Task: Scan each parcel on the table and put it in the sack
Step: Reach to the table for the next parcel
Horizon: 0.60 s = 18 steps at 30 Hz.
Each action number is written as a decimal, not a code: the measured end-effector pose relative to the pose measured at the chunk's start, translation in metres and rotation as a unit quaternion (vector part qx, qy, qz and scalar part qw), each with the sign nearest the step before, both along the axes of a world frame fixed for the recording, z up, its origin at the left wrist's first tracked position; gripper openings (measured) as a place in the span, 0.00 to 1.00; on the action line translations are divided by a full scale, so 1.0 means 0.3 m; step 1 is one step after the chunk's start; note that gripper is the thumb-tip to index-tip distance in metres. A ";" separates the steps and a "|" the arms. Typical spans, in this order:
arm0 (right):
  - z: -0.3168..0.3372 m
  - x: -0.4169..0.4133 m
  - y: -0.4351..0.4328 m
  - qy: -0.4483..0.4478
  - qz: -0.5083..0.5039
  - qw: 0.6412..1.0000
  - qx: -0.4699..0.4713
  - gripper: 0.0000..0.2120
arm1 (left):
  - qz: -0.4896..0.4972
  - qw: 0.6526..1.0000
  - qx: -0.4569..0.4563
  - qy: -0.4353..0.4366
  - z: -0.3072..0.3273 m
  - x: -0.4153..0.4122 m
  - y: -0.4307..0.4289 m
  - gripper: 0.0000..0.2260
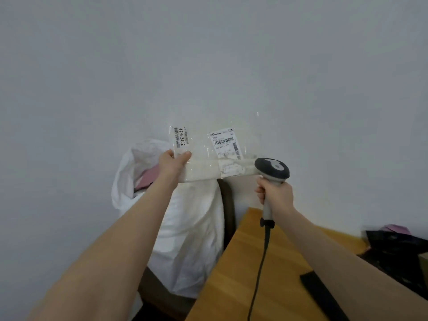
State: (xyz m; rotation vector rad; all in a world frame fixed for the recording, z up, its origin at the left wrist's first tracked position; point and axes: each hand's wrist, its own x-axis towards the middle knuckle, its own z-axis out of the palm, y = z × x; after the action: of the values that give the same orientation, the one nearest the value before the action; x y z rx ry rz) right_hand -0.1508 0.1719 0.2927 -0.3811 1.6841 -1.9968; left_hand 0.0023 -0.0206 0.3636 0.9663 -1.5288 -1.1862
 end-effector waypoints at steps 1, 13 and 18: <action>0.014 0.022 -0.062 0.001 0.007 1.000 -0.003 0.08 | 0.020 1.000 -0.005 0.002 0.015 0.036 -0.057 0.06; 0.009 0.138 -0.760 -0.044 -0.026 0.999 0.008 0.08 | 0.125 0.980 0.000 -0.152 -0.013 0.361 -0.895 0.13; -0.040 0.111 -0.836 -0.045 -0.070 0.996 0.041 0.09 | 0.003 0.956 0.047 -0.289 -0.167 0.271 -1.034 0.20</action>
State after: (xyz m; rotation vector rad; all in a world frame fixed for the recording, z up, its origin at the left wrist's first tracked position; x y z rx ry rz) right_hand -0.1174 -0.0789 0.2808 -0.1444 1.7726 -2.0027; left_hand 0.0834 -0.3309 0.3135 1.4706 -1.9274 -1.0248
